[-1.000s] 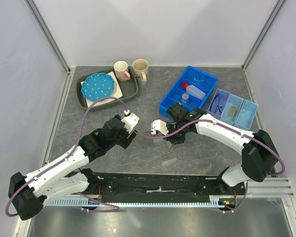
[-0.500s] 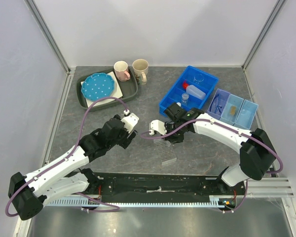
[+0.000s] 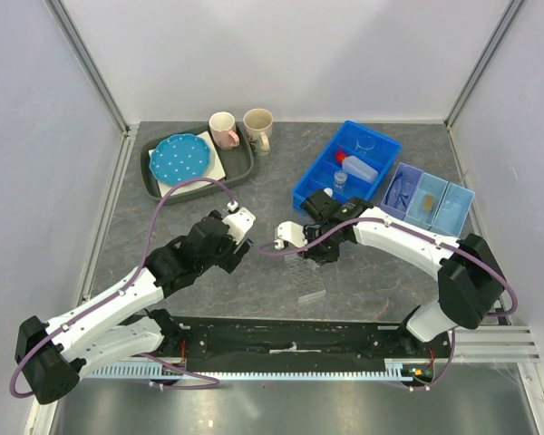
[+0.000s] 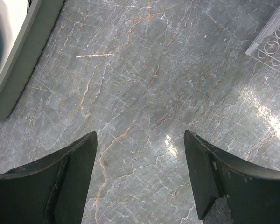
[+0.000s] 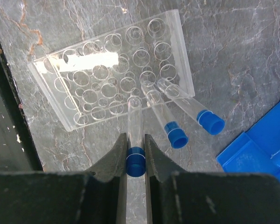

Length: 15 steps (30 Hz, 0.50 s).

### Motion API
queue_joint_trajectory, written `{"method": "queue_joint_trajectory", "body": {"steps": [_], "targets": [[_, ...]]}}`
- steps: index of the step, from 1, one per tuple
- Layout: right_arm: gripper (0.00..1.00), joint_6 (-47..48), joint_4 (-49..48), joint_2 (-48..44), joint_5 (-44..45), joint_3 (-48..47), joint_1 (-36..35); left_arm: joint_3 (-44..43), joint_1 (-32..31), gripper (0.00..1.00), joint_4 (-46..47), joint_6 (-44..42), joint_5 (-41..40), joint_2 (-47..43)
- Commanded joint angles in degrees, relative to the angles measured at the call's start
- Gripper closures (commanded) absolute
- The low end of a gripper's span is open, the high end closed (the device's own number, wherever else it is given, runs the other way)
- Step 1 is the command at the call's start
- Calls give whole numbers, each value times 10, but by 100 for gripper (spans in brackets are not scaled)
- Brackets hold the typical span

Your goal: Organize the chemistry lab equipment

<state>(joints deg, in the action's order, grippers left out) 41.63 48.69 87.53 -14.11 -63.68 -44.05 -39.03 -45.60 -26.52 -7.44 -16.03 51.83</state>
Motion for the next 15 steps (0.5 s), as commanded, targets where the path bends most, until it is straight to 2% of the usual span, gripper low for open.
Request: {"method": "queue_joint_trajectory", "body": {"steps": [1,5,15], "targets": [[86,-1,1,20,2,-22,-2,1,1,18,11,-20,-8,-14],[82,-5,0,34,4,-29,-5,1,1,18,11,-20,-10,-16],[65,-8,5,38,-6,-36,-9,1,1,18,12,-20,-9,-20]]}}
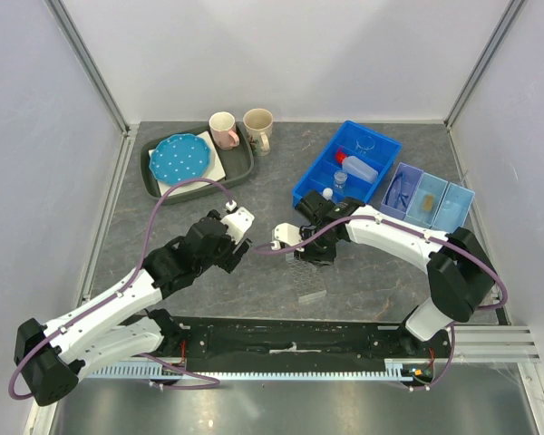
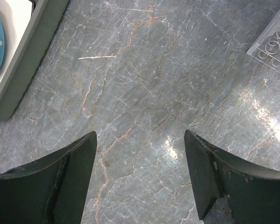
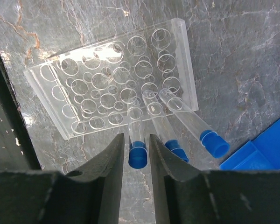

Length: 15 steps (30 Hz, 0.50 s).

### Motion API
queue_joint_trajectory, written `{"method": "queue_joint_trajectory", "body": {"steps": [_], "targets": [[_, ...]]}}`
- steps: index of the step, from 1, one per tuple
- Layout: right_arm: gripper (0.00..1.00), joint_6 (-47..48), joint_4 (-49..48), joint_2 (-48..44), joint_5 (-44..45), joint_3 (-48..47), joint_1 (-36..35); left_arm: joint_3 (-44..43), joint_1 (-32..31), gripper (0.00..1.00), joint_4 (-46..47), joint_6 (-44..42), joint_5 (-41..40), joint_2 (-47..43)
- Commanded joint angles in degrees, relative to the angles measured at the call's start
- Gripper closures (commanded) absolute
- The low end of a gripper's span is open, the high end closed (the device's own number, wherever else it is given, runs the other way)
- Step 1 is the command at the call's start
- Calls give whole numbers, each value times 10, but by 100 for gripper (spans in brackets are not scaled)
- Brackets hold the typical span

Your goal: Organize the chemistry lab equipment

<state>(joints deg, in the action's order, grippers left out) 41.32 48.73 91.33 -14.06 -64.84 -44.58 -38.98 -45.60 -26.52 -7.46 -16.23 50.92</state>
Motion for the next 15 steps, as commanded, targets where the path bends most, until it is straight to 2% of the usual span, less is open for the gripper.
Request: {"method": "queue_joint_trajectory", "body": {"steps": [1,10,15], "targets": [[63,-5,6,0,-8,-27,-4,0,1,18,12,-19,-7,-11],[46,6,29,-25,-20,-29,-4,2,1,18,14,-20,-12,-14],[39,22,46,-76,-25,-14,19,5,1,16,18,-12,-7,-34]]}}
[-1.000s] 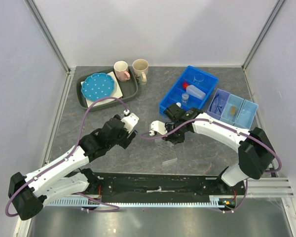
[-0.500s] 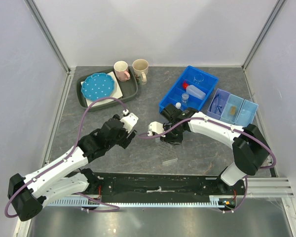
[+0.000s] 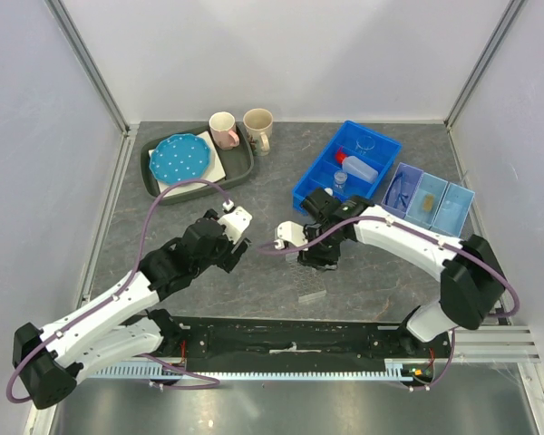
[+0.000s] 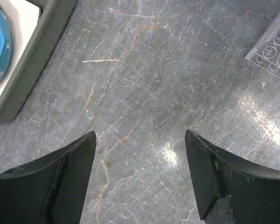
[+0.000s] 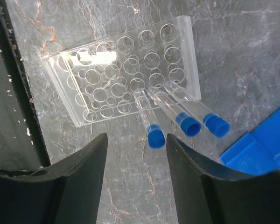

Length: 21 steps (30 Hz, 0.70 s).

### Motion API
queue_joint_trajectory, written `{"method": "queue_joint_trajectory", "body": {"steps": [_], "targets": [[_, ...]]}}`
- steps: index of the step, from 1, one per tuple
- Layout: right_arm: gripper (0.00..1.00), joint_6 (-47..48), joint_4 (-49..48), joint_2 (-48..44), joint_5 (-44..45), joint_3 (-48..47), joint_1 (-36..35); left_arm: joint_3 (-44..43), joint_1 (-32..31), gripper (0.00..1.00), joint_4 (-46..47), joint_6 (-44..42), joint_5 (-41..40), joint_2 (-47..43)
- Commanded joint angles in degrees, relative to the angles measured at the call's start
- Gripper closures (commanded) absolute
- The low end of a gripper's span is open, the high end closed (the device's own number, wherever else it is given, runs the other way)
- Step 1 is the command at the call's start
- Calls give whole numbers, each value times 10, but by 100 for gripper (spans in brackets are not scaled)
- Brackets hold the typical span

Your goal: Organize the chemistry lab equipment

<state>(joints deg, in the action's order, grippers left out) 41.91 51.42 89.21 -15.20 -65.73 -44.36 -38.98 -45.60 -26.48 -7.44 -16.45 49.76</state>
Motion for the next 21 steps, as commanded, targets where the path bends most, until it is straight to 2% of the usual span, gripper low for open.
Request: {"method": "queue_joint_trajectory", "body": {"steps": [1,4,6,7,9,10,11,12,13,14,16,17,18,20,21], "targets": [[38,17,21,-71,-25,-4,29,6,1,16,20,-10,-4,-26],[36,22,28,-104,-43,-2,59,3,2,14,24,2,3,-38],[36,21,28,-118,-50,-9,82,0,3,6,30,22,4,-58],[36,19,29,-132,-52,-15,109,-1,4,1,34,30,-2,-68],[35,10,21,-145,-69,-39,147,-4,12,0,46,59,-23,-88],[35,1,14,-157,-76,-49,190,-7,17,0,48,68,-26,-110],[23,-32,-14,-165,-84,-58,211,-18,39,0,49,96,-4,-120],[19,-48,-30,-172,-89,-72,232,-27,56,0,48,108,22,-129],[5,-65,-46,-187,-91,-78,272,-54,100,0,44,123,52,-136],[2,-108,-90,-197,-86,-83,287,-72,127,0,30,158,118,-134],[2,-153,-166,-227,-70,-92,327,-139,209,0,14,196,190,-114],[2,-222,-204,-238,-46,-92,331,-164,230,0,5,208,234,-104],[2,-273,-240,-256,68,-96,334,-189,248,0,-15,213,248,-93],[2,-395,-280,-249,201,-125,335,-258,270,0,-33,221,261,-63],[2,-415,-281,-239,272,-154,336,-274,271,0,-45,219,262,-53]]}}
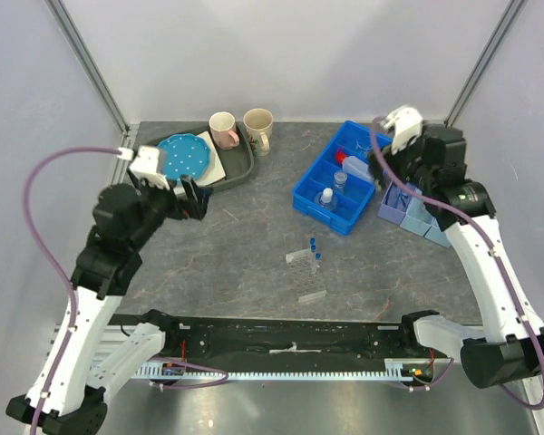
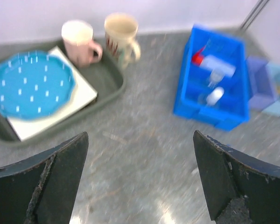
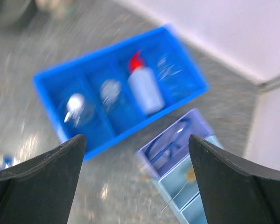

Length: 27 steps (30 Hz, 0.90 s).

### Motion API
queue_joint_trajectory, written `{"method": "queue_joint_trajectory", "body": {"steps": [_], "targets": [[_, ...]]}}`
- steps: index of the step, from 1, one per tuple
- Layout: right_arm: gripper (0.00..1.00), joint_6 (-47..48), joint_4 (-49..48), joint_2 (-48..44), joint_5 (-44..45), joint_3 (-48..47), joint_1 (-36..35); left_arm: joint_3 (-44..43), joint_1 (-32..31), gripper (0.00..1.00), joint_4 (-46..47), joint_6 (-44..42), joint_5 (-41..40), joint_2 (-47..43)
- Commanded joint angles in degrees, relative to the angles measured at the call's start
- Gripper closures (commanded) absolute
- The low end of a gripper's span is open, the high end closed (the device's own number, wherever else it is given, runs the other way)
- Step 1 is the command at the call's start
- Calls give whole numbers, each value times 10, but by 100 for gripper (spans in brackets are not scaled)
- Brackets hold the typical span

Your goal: Organize the chemistry lab equipment

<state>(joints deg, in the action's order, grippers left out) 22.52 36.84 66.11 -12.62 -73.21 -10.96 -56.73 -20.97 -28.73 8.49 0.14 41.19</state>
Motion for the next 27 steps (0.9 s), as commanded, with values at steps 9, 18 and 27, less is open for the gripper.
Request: {"method": "queue_joint_trajectory", "body": {"steps": [9,18,27], "targets": [[2,-258,-119,-36,298,-119,2,-196,24,0,-73,48,115,50],[2,-269,-118,-43,287,-105,3,-190,24,0,-84,49,108,33],[2,-260,-117,-51,270,-98,5,-181,23,0,-89,41,101,14]]}}
